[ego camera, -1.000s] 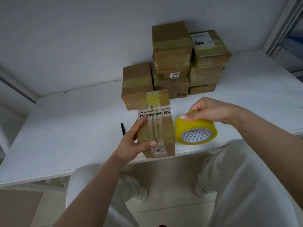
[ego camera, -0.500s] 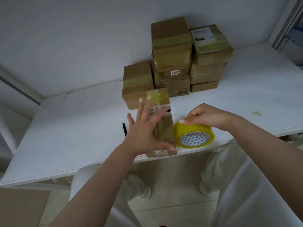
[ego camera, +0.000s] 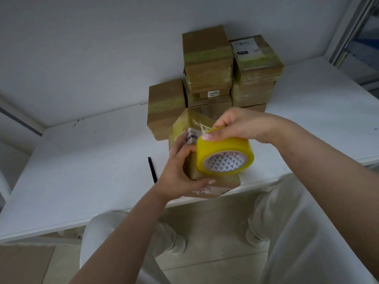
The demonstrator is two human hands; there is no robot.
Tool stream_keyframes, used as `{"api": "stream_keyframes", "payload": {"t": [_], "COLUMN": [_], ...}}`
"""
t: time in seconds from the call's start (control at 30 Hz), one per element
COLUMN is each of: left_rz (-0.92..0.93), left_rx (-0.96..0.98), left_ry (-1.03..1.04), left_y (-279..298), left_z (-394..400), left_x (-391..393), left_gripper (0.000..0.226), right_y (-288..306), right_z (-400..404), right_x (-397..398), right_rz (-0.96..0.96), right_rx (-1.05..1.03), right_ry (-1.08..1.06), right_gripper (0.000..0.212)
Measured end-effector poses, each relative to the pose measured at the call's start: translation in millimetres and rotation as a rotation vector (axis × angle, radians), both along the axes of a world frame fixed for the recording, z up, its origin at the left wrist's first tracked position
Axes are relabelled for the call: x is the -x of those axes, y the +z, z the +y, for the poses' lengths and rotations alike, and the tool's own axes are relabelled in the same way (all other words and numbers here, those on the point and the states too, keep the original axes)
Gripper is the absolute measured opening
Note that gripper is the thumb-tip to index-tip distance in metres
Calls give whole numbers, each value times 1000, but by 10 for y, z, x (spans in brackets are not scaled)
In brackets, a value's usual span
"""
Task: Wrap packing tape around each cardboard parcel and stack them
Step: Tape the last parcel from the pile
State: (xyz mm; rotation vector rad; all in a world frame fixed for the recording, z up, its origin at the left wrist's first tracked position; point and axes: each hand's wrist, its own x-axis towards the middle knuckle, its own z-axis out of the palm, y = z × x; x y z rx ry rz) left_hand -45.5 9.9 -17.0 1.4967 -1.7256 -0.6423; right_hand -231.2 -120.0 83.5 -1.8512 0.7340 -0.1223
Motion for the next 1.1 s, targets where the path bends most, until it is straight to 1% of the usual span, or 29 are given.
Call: {"api": "stream_keyframes", "payload": {"t": [0.03, 0.07, 0.13, 0.17, 0.23, 0.3, 0.33, 0.4, 0.43, 0.53, 0.57, 0.67, 0.77, 0.93, 1.07, 1.1], "left_rz": [82, 151, 291, 361, 458, 513, 533, 549, 552, 509, 487, 452, 437, 428, 406, 389], "left_rx": [18, -9, -153, -218, -296, -332, -346, -359, -362, -371, -368, -365, -380, -405, -386, -383], "left_ry": [2, 18, 89, 118, 158, 197, 210, 233, 243, 235, 218, 182, 172, 183, 155, 149], "left_y": [-71, -119, -175, -187, -200, -234, -257, -321, -350, -348, -334, -298, -284, -299, -316, -309], "left_z": [53, 117, 238, 284, 355, 413, 435, 448, 448, 444, 452, 458, 442, 441, 434, 436], "left_x": [-42, -75, -160, -205, -282, -324, -332, -342, -358, -397, -401, -388, -376, -370, -385, -385], "left_gripper": [84, 90, 99, 98, 83, 64, 59, 57, 61, 88, 91, 91, 91, 91, 92, 93], "right_y": [38, 55, 21, -13, -86, -151, -184, -240, -247, -192, -171, -194, -339, -667, -874, -899], "right_z": [36, 96, 230, 293, 389, 452, 472, 487, 479, 346, 262, 19, -51, -40, -17, -17], "right_x": [-61, -138, -357, -486, -732, -897, -947, -985, -967, -689, -533, -45, 228, 313, 325, 332], "right_rz": [0, 11, 53, 74, 92, 98, 98, 87, 81, 94, 96, 134, 201, 245, 244, 231], "right_rx": [-9, -16, -3, 19, 48, 18, 2, -13, -13, 27, 33, 29, 22, 9, -9, -15], "right_ry": [31, 64, 111, 119, 122, 133, 140, 126, 109, 66, 36, -57, -89, -130, -155, -168], "right_gripper": [85, 78, 67, 62, 58, 54, 54, 60, 63, 58, 58, 67, 75, 65, 44, 43]}}
